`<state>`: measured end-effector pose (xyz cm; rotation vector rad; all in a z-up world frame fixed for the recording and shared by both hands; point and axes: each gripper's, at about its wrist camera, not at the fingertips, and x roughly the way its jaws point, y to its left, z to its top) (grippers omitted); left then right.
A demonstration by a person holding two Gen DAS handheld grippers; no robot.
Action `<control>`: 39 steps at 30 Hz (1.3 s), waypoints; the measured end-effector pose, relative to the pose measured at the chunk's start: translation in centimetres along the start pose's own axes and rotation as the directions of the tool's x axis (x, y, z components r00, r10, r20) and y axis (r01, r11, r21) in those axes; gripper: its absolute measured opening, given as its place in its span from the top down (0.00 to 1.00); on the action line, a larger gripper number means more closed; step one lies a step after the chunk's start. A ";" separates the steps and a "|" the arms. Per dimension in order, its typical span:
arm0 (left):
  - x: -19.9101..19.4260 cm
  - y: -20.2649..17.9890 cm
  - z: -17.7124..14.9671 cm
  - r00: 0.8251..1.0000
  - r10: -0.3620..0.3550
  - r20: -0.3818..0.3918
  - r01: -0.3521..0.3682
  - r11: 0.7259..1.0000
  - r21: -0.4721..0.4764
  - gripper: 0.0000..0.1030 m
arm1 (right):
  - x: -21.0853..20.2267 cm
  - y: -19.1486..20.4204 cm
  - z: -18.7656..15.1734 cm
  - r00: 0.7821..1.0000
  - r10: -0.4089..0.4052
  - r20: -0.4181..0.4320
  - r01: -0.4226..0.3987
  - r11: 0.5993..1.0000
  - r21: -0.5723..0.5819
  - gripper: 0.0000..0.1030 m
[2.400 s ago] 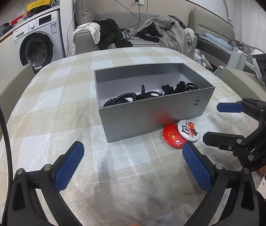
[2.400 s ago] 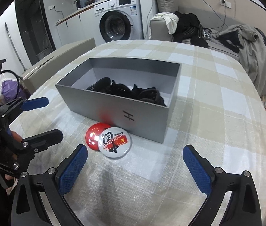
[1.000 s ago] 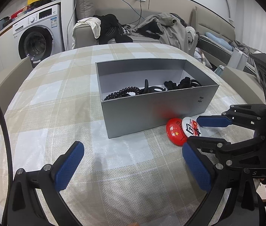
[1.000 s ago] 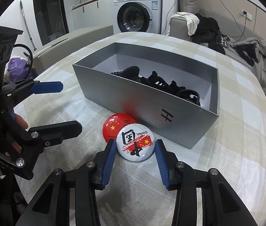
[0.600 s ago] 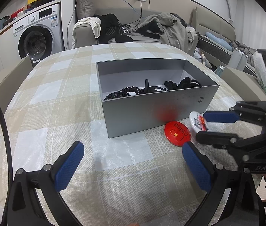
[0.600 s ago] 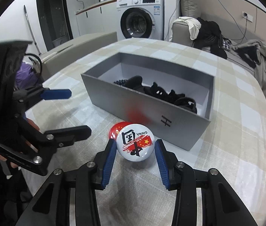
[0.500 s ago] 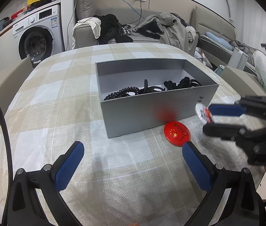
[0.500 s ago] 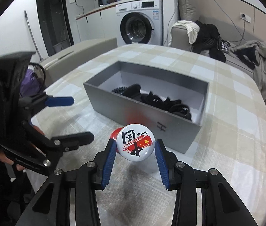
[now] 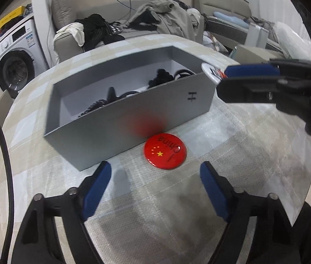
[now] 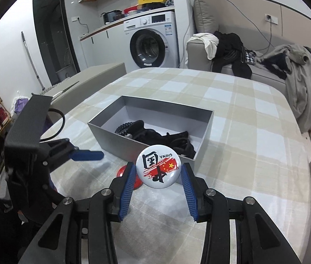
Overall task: Organize jewelry
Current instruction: 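Lift the white badge with the right tool while the left tool grasps the red badge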
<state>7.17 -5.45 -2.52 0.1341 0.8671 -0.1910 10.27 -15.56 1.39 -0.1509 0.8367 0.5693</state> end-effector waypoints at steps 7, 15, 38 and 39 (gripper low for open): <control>0.4 0.5 0.7 0.999 -0.045 -0.017 0.045 0.998 -0.032 0.47 | -0.2 -0.4 -0.1 1.000 -0.004 0.002 0.004 1.000 0.008 0.60; -0.1 0.2 0.5 0.998 -0.058 0.004 0.059 0.997 -0.043 0.64 | -0.4 -0.5 -0.1 1.000 -0.006 0.005 0.006 1.000 0.008 0.60; -4.9 1.9 2.1 0.976 -0.062 0.209 0.079 0.994 -0.078 0.64 | -1.6 -0.1 0.3 0.998 0.022 0.062 -0.023 1.000 0.018 0.60; -5.1 2.0 2.3 0.973 -0.058 0.221 0.078 0.993 -0.083 0.64 | -1.6 -0.2 0.3 0.998 0.020 0.065 -0.021 1.000 0.019 0.60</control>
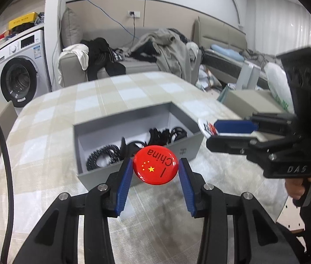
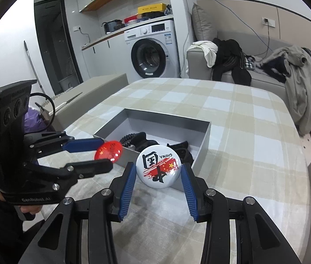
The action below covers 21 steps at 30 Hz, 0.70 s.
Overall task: Organize jewelry
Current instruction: 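Lift the white badge with the right tool while the left tool grasps the red badge, then lower both badges into the box and open both tools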
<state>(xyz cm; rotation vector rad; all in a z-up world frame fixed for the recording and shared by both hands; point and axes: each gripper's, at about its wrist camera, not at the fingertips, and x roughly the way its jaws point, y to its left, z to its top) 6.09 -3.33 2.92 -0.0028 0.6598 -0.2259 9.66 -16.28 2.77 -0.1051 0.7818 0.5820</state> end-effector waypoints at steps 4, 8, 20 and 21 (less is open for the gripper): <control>-0.2 0.8 0.4 1.000 0.010 0.028 -0.009 1.000 -0.020 0.64 | -0.2 0.0 0.1 1.000 0.006 0.016 -0.006 1.000 0.005 0.60; -0.2 1.5 0.7 0.999 0.016 0.047 -0.014 0.999 -0.046 0.64 | -0.1 0.0 0.1 1.000 0.006 0.023 -0.007 1.000 0.012 0.60; -0.1 2.8 1.0 0.996 0.052 0.071 -0.046 0.995 -0.084 0.64 | -0.3 -0.1 1.1 0.997 0.007 0.074 -0.010 0.999 0.032 0.60; 0.1 3.0 1.1 0.996 0.052 0.072 -0.046 0.995 -0.090 0.64 | -0.3 -0.1 1.2 0.997 0.005 0.078 -0.007 0.999 0.035 0.60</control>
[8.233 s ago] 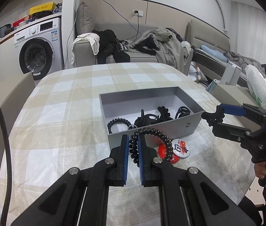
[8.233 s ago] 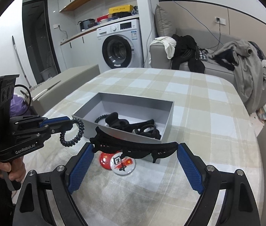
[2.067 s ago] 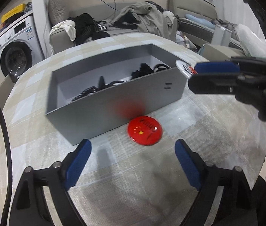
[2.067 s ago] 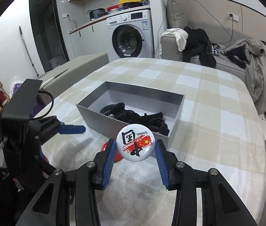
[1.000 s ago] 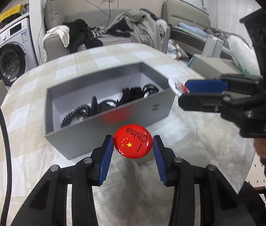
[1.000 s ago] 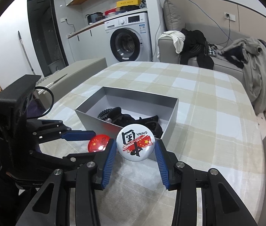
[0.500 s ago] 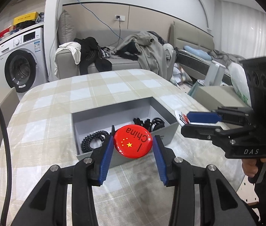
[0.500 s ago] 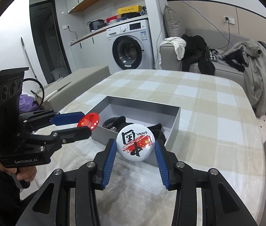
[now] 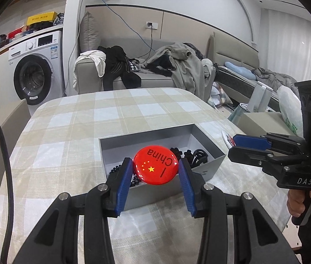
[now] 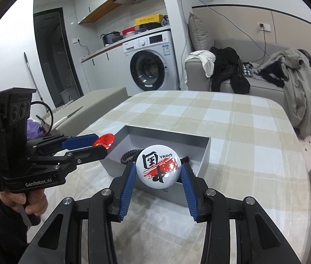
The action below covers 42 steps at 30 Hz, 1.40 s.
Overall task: Organize jewelry
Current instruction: 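Lower both badges into the box and open both tools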
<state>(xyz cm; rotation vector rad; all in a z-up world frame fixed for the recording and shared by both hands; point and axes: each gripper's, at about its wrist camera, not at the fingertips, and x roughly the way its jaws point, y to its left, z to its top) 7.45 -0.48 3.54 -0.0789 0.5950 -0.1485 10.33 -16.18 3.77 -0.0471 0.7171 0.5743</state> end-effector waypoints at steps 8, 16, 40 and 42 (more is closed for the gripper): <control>1.0 1.0 0.4 1.000 0.027 -0.012 -0.027 1.000 -0.014 0.64 | 1.0 -1.2 0.7 1.000 0.002 0.026 -0.004 0.997 0.074 0.60; 2.0 1.4 0.9 0.999 0.039 -0.010 -0.039 0.999 -0.024 0.64 | 2.9 -1.6 1.3 1.000 0.017 0.006 -0.018 0.993 0.116 0.60; 4.5 1.6 0.9 0.997 0.067 -0.044 -0.069 0.997 -0.044 0.64 | 6.1 -2.0 1.4 0.999 -0.033 -0.041 0.039 0.988 0.150 0.60; 4.5 1.8 0.8 0.997 0.063 -0.045 -0.065 0.996 -0.054 0.64 | 6.1 -1.9 1.4 0.998 -0.035 -0.043 0.040 0.989 0.144 0.60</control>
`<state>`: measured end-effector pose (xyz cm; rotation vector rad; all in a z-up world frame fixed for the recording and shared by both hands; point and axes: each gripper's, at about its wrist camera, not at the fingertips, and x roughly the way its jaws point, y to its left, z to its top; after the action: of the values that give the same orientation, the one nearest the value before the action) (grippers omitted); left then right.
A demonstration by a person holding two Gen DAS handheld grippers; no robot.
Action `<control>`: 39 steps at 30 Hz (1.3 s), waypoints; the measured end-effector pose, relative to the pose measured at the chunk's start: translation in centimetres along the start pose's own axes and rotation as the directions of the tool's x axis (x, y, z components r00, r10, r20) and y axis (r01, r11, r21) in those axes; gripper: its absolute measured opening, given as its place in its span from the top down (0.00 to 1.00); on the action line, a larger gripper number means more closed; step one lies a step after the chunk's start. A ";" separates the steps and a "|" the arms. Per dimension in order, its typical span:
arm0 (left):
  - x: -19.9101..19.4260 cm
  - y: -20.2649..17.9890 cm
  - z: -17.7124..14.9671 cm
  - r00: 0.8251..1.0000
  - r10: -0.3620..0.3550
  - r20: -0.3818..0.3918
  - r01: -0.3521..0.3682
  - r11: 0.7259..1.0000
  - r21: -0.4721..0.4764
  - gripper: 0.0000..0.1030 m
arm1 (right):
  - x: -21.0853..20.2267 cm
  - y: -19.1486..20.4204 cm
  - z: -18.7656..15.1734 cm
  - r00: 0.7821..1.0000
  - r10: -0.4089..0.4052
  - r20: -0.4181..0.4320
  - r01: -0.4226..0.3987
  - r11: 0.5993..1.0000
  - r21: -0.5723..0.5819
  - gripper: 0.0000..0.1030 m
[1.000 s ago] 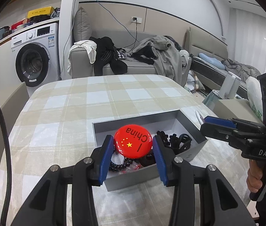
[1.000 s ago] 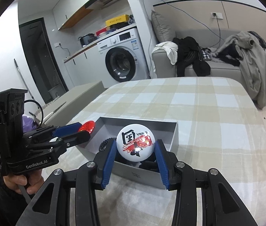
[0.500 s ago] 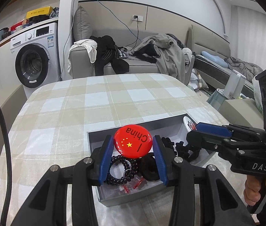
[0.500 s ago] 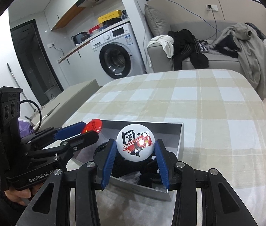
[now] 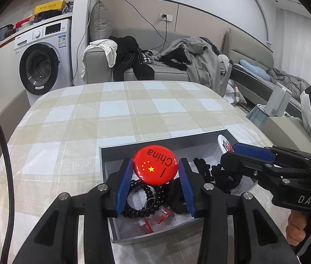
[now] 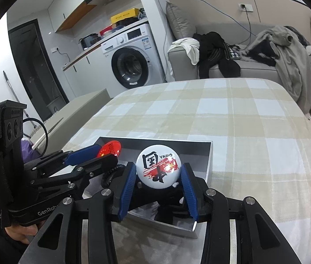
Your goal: Organize jewelry
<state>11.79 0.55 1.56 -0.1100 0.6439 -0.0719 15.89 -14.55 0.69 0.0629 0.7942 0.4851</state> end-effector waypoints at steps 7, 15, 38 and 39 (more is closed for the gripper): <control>-0.1 0.2 0.0 1.000 -0.003 -0.008 0.003 1.000 -0.021 0.64 | -0.7 -0.2 0.0 0.999 0.031 0.030 -0.031 0.999 0.012 0.41; -1.5 0.1 -0.2 0.999 0.000 0.037 0.000 1.000 -0.007 0.33 | -2.1 -0.3 0.1 0.998 0.016 0.055 -0.016 1.000 0.005 0.09; -4.8 0.8 -2.5 0.983 0.018 0.183 -0.012 0.999 -0.033 0.01 | -5.3 -0.1 -3.7 0.985 0.016 0.169 0.006 0.992 -0.127 0.00; -4.7 0.7 -2.6 0.982 0.021 0.188 -0.016 0.999 -0.029 0.01 | -5.2 0.0 -3.8 0.985 0.009 0.171 0.014 0.991 -0.134 0.00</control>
<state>6.51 1.55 2.25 -0.1350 0.4564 -0.0338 10.12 -17.32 1.45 -0.0214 0.5920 0.5224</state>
